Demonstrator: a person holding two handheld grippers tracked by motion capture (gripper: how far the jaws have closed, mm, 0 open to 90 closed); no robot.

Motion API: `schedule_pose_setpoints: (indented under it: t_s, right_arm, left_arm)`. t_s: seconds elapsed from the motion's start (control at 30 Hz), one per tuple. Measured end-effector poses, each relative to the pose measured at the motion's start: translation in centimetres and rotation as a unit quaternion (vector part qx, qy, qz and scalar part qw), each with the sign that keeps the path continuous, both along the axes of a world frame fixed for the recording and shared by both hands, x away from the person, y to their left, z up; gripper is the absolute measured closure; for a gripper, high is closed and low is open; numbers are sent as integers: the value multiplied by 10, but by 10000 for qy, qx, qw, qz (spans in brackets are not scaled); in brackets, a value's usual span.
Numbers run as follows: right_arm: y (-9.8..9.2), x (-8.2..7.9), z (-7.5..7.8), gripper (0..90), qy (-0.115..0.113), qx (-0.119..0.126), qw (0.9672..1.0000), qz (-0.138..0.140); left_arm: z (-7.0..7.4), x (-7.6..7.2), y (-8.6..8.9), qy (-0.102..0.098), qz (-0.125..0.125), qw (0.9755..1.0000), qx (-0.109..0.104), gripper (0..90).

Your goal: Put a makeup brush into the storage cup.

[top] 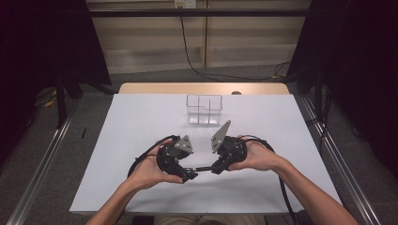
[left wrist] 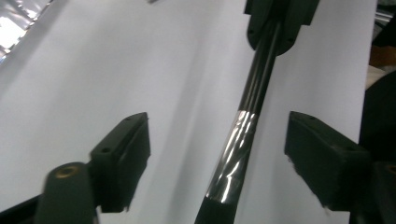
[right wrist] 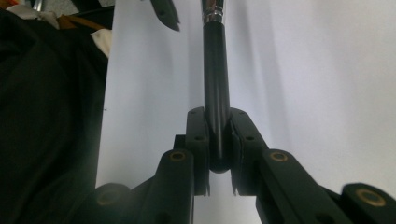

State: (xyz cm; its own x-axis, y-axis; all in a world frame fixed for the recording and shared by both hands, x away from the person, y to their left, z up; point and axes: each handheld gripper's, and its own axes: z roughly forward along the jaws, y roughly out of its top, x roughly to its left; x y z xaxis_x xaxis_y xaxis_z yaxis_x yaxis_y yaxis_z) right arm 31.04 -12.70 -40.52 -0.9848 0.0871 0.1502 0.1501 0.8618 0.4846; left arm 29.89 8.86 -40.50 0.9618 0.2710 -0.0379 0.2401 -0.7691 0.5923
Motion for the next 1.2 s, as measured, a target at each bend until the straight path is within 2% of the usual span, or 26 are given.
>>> schedule_pose_setpoints:
  t_s: [0.03, 0.1, 0.17, 0.2, 0.23, 0.27, 0.33, 0.37, 0.4, 0.43, 0.47, 0.53, 0.6, 0.63, 0.67, 0.7, 0.73, 0.77, 0.8, 0.87, 0.9, 1.0, 1.07, 1.1, 1.2]
  right_arm:
    - [-2, -1, 0, 804, -19, 31, 10000, -68]
    - [-3, -1, 0, 804, -5, 59, 10000, -67]
    - [-6, -2, 2, 804, -144, 208, 9995, -163]
    - [-6, -2, 3, 804, -172, 244, 9993, -204]
    - [-6, -2, 3, 804, -172, 244, 9993, -204]
    - [-9, -2, 5, 804, -188, 305, 9991, -245]
    - [-9, -2, 4, 804, -179, 309, 9990, -250]
    - [-10, -2, 4, 804, -146, 282, 9991, -288]
    - [-12, -2, 2, 804, -148, 301, 9989, -335]
    - [-12, -2, 2, 804, -148, 301, 9989, -335]
    - [-15, -1, -1, 804, -145, 371, 9984, -396]
    - [-18, -1, -4, 804, -137, 386, 9980, -475]
    - [-19, -1, -5, 804, -113, 394, 9980, -491]
    - [-22, -2, -7, 804, -89, 406, 9975, -570]
    - [-22, -2, -7, 804, -89, 406, 9975, -570]
    - [-25, -3, -8, 804, -76, 412, 9970, -657]
    - [-25, -3, -8, 804, -76, 412, 9970, -657]
    - [-28, -6, -8, 804, -53, 430, 9963, -741]
    - [-28, -6, -8, 804, -53, 430, 9963, -741]
    - [-31, -9, -9, 804, -92, 483, 9951, -855]
    - [-33, -10, -10, 804, -147, 510, 9943, -923]
    - [-36, -11, -12, 803, -153, 562, 9930, -1029]
    - [-39, -12, -14, 804, -169, 653, 9907, -1184]
    - [-40, -11, -14, 803, -185, 716, 9893, -1261]
    - [-41, -12, -15, 804, -192, 814, 9870, -1370]
  left_arm:
    - [0, 0, 2, 20, 82, 9999, -54, 150]
    - [-1, 1, 4, -30, 268, 9996, -131, 119]
    - [-1, 0, 8, -10, 322, 9991, -260, 117]
    - [-1, 0, 10, -69, 390, 9987, -306, 108]
    - [-1, 0, 10, -69, 390, 9987, -306, 98]
    - [0, 0, 13, -123, 531, 9977, -395, 82]
    - [1, 1, 15, -175, 513, 9979, -365, 62]
    - [1, 0, 17, -186, 682, 9964, -469, 62]
    - [1, 0, 21, -187, 681, 9961, -522, 41]
    - [1, 0, 21, -187, 681, 9961, -522, 41]
    - [0, 0, 26, -153, 802, 9946, -637, 43]
    - [-1, -1, 30, -222, 770, 9947, -648, 39]
    - [-1, -2, 33, -211, 775, 9944, -684, 37]
    - [-2, -4, 38, -226, 860, 9929, -789, 38]
    - [-2, -4, 38, -226, 860, 9929, -789, 37]
    - [-2, -6, 42, -271, 968, 9913, -852, 37]
    - [-2, -6, 42, -271, 968, 9913, -852, 36]
    - [-1, -9, 46, -345, 1045, 9898, -910, 36]
    - [-1, -9, 46, -345, 1045, 9898, -910, 37]
    - [1, -13, 53, -459, 1170, 9871, -996, 37]
    - [1, -13, 53, -459, 1170, 9871, -996, 37]
    - [1, -16, 58, -530, 1249, 9848, -1089, 37]
    - [0, -17, 61, -538, 1270, 9847, -1063, 37]
    - [-2, -18, 63, -528, 1352, 9830, -1122, 37]
    - [-2, -18, 66, -539, 1421, 9817, -1151, 38]
